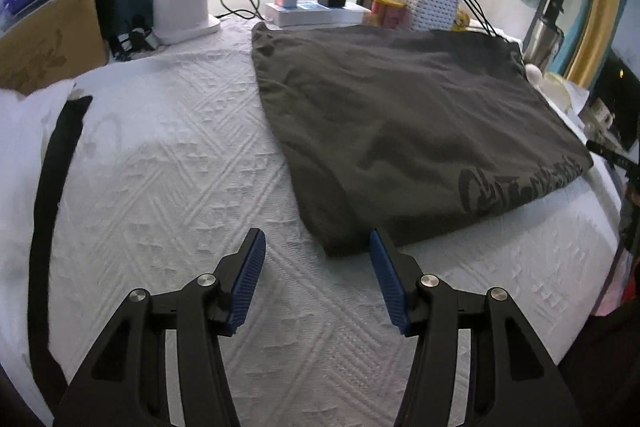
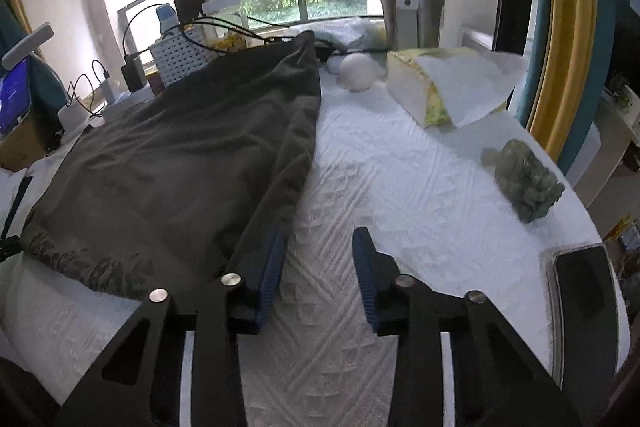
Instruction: Fold small clothes
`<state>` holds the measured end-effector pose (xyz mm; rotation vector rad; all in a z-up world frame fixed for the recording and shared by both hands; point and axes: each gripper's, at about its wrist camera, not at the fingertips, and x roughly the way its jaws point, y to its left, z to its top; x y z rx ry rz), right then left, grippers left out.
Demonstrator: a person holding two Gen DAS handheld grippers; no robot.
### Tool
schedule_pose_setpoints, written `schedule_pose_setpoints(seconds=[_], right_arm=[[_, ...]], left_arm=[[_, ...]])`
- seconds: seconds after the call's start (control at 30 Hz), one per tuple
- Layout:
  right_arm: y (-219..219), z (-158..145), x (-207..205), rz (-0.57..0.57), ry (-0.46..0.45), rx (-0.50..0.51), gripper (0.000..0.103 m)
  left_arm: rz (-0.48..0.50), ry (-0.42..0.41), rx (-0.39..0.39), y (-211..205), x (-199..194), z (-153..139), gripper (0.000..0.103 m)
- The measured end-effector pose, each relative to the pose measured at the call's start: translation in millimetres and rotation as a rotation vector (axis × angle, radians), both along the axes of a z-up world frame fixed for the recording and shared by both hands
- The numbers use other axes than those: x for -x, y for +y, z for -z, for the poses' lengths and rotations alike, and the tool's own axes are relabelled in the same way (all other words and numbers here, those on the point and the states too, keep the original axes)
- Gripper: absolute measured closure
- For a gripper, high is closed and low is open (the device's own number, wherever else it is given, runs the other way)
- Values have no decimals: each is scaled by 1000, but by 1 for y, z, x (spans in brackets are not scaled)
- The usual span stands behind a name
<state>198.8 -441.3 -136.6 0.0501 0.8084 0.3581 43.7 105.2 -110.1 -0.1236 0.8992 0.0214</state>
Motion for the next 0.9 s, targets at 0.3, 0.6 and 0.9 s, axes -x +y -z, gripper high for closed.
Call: schedule_pose_setpoints(seconds=[0.3,0.6,0.9], right_arm=[[5,6,3,-62,71,-43,70],[0,3,3,-74,104,-97,70],[10,14,6,-115,153,-164,83]], left_arm=[[16,19,-25,-4,-7,1,45],[11,23,-18,-4,-7,2,45],[7,23,-19,-5,-6,3,45]])
